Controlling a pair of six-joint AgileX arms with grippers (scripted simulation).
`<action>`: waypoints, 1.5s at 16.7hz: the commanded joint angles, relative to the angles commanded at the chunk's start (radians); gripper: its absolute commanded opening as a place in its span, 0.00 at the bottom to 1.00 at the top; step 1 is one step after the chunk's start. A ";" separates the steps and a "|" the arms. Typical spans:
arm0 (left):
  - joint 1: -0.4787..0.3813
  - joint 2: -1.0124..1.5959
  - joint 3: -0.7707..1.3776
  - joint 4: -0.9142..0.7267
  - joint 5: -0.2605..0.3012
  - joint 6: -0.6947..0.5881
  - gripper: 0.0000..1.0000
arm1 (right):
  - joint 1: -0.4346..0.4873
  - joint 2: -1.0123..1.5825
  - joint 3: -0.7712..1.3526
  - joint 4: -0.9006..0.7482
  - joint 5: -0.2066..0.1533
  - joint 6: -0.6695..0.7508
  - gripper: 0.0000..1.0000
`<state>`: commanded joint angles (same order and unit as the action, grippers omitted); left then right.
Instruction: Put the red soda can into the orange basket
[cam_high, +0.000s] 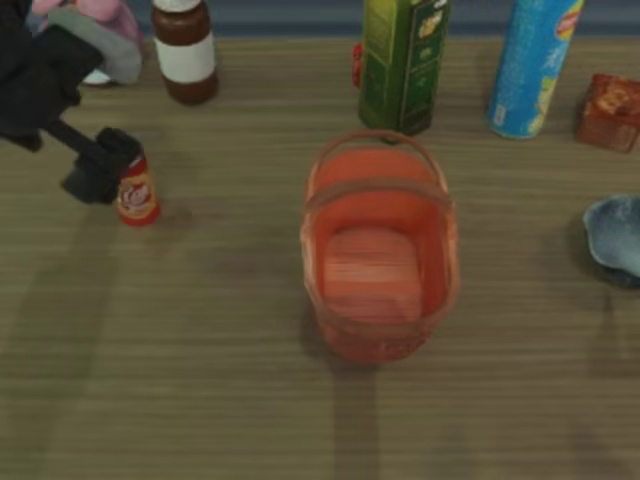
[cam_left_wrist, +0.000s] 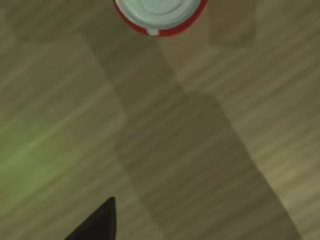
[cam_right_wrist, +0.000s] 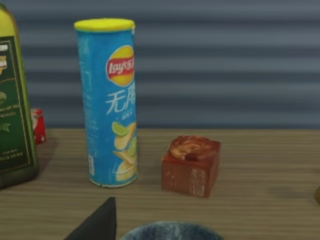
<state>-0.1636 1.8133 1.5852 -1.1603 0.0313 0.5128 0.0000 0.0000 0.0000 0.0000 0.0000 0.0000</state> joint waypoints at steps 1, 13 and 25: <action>-0.002 0.087 0.087 -0.041 -0.003 0.024 1.00 | 0.000 0.000 0.000 0.000 0.000 0.000 1.00; 0.003 0.561 0.601 -0.221 -0.027 0.151 1.00 | 0.000 0.000 0.000 0.000 0.000 0.000 1.00; 0.004 0.573 0.424 -0.032 -0.026 0.153 1.00 | 0.000 0.000 0.000 0.000 0.000 0.000 1.00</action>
<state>-0.1597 2.3860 2.0090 -1.1918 0.0048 0.6655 0.0000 0.0000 0.0000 0.0000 0.0000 0.0000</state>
